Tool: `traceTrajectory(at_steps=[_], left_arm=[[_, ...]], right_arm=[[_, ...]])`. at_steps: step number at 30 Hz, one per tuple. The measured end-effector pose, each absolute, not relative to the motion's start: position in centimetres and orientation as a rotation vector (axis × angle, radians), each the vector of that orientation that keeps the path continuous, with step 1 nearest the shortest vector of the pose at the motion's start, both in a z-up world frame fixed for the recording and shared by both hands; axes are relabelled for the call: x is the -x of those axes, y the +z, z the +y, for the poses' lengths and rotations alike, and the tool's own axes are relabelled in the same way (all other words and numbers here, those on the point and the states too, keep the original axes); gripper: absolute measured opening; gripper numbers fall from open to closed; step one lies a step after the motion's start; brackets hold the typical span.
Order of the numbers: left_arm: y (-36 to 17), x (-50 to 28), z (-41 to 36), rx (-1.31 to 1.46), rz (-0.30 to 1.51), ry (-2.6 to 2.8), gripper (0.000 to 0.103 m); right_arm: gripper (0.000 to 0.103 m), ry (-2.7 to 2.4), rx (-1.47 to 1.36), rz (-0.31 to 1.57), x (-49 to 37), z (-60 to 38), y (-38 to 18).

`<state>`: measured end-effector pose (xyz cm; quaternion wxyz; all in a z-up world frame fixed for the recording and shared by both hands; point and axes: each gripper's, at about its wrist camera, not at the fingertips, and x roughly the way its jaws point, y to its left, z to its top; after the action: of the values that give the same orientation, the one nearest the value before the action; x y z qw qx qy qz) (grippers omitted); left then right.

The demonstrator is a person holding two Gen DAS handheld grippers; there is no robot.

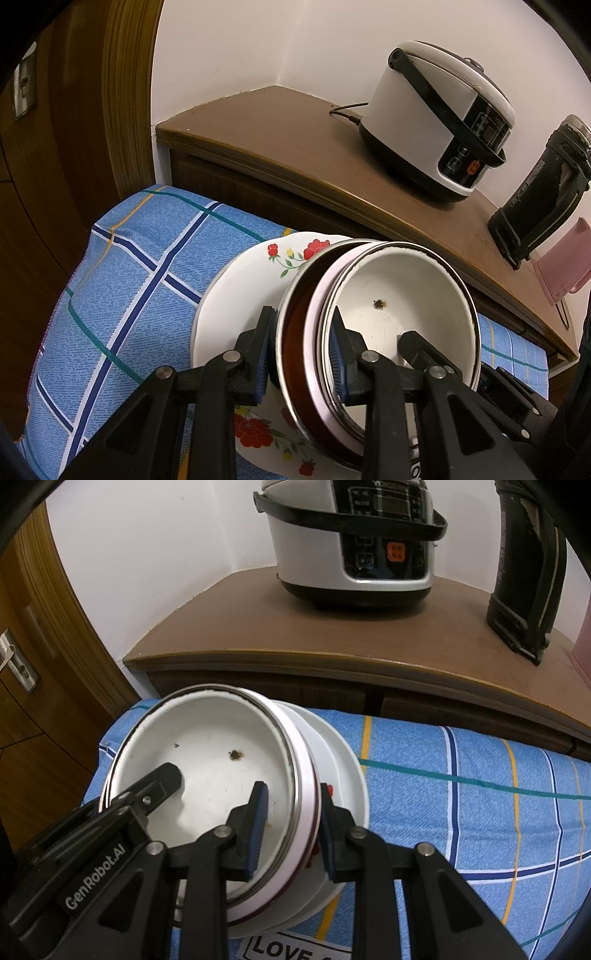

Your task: Organize plates and bowls

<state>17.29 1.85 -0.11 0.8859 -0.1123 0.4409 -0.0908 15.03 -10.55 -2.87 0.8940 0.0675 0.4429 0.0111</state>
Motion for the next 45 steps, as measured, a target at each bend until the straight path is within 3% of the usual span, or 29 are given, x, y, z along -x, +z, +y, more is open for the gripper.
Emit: traceTrajectory(at_steps=[8, 10, 11, 12, 13, 15, 20, 25, 30, 36, 45], left_arm=[[0.6, -17.1, 1.6, 0.194, 0.887, -0.165, 0.03], [1.1, -17.0, 1.7, 0.192, 0.868, -0.16, 0.031], [1.4, -16.9, 1.8, 0.197, 0.857, -0.157, 0.034], [1.6, -16.8, 1.9, 0.2, 0.846, -0.152, 0.045], [2.1, -16.6, 2.0, 0.194, 0.824, -0.138, 0.058], [2.7, -16.2, 2.0, 0.175, 0.784, -0.12, 0.067], [4.3, -15.1, 1.5, 0.128, 0.719, -0.129, 0.075], [5.2, -13.5, 1.1, 0.098, 0.663, -0.115, 0.076], [5.9, -11.7, 1.2, 0.098, 0.637, -0.105, 0.077], [6.5, -9.5, 1.3, 0.076, 0.605, -0.076, 0.082], [6.7, -6.5, 0.9, 0.014, 0.594, -0.037, 0.083]], right_arm=[[0.031, 0.05, -0.164, 0.896, -14.8, -11.0, -2.9], [0.04, 0.052, -0.162, 0.874, -14.4, -11.1, -2.5], [0.055, 0.047, -0.158, 0.863, -14.2, -11.1, -2.3], [0.066, 0.038, -0.155, 0.841, -13.9, -11.2, -2.0], [0.068, 0.034, -0.157, 0.819, -13.6, -11.3, -1.7], [0.068, 0.026, -0.152, 0.782, -13.1, -11.4, -1.0], [0.073, 0.006, -0.145, 0.758, -12.2, -11.7, 0.1], [0.08, -0.029, -0.109, 0.729, -10.6, -11.7, 1.2], [0.098, -0.055, -0.103, 0.697, -8.9, -12.5, 1.8], [0.101, -0.094, -0.1, 0.679, -6.6, -13.6, 2.2], [0.101, -0.133, -0.167, 0.692, -4.0, -15.6, 1.5]])
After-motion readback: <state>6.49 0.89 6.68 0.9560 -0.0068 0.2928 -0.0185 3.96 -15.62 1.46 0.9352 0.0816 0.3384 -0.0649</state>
